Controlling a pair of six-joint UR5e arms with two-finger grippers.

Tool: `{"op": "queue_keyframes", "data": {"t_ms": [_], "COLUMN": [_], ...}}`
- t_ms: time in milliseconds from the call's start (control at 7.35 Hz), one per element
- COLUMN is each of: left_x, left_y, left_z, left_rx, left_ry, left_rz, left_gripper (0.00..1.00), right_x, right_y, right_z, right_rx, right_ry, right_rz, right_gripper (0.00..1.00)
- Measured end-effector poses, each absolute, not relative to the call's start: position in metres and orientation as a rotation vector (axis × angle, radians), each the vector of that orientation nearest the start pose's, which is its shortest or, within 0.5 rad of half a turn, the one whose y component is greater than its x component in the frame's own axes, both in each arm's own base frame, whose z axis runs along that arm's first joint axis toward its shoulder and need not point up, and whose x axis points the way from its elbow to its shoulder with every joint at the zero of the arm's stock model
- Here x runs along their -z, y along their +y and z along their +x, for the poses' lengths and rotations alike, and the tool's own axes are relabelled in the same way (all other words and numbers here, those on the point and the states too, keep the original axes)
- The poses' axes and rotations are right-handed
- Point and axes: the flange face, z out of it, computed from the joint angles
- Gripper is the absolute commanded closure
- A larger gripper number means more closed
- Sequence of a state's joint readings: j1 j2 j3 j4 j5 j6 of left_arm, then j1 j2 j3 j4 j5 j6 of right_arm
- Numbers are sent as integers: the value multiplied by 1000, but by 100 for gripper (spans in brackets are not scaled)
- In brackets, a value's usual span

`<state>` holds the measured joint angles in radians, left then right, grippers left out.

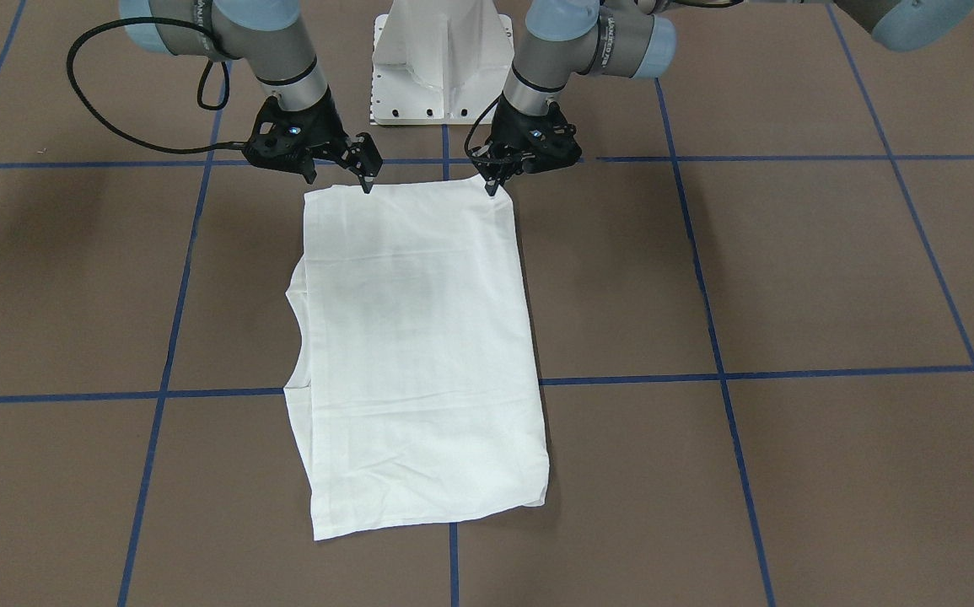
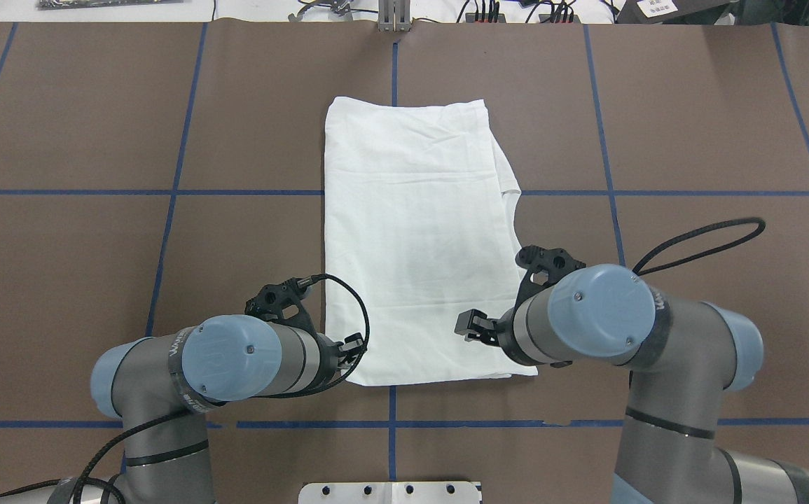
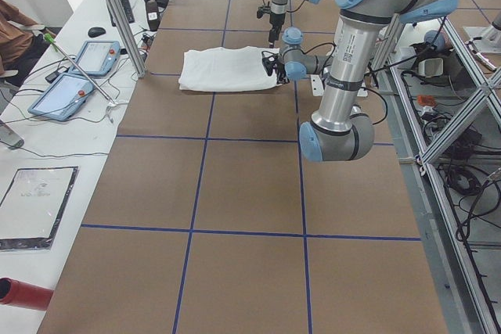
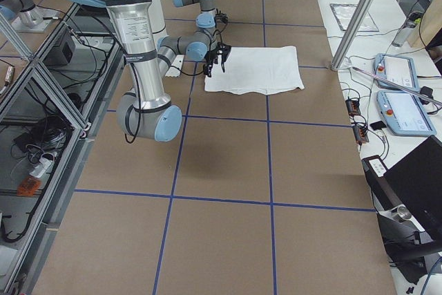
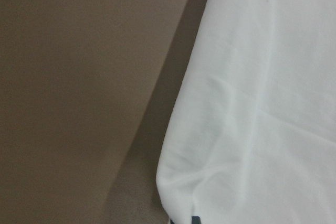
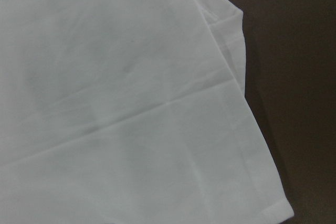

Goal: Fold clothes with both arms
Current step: 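Move the right gripper to the shirt corner nearest the robot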

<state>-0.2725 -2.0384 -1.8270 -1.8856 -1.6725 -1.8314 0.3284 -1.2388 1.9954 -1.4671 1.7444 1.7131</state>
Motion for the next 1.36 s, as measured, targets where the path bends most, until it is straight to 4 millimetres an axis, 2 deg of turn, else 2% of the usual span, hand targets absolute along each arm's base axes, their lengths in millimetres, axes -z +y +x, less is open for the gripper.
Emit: {"op": "queue_keyframes", "data": {"t_ms": [272,544,1360], "left_x": [-246,-246,-246], "left_y": [-287,-288,-295], "left_z": [564,564,561], "left_rx": [433,433,427], "left_ry": [1047,1048,1048], "left_rz": [-85,-84,-67], "left_gripper": [100,100,100], "right_x": [-299,-306,-308], "right_y": [-270,-265,-279], "right_z": [-515,-520,-528], "right_rx": [-432,-442,-466], "right_ry": [-806,-760,-745], "right_rz": [-103,-105,-96], "right_gripper": [0,0,0]}}
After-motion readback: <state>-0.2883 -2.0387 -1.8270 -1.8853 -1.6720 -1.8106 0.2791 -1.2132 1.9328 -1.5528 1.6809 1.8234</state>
